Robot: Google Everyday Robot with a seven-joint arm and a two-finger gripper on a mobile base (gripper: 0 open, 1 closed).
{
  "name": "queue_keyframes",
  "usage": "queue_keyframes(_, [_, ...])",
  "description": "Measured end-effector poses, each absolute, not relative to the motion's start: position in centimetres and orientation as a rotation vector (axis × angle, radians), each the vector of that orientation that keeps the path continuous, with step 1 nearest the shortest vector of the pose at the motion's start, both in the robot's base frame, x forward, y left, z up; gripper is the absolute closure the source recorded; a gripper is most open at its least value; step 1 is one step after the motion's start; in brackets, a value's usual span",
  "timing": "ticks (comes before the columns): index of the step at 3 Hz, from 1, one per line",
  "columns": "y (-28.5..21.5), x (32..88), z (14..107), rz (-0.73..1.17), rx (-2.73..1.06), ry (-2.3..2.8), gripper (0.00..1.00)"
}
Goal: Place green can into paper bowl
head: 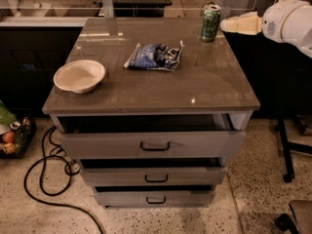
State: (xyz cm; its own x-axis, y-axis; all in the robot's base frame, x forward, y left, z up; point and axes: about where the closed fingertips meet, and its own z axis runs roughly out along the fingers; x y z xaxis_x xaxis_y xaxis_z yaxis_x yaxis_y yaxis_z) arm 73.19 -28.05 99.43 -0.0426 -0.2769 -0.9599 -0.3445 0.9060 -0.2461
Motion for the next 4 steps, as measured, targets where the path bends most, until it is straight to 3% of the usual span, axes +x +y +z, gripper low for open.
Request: queue_keyframes(4, [-26.7,88.1,92.5,0.258,-0.327,1.66,0.0])
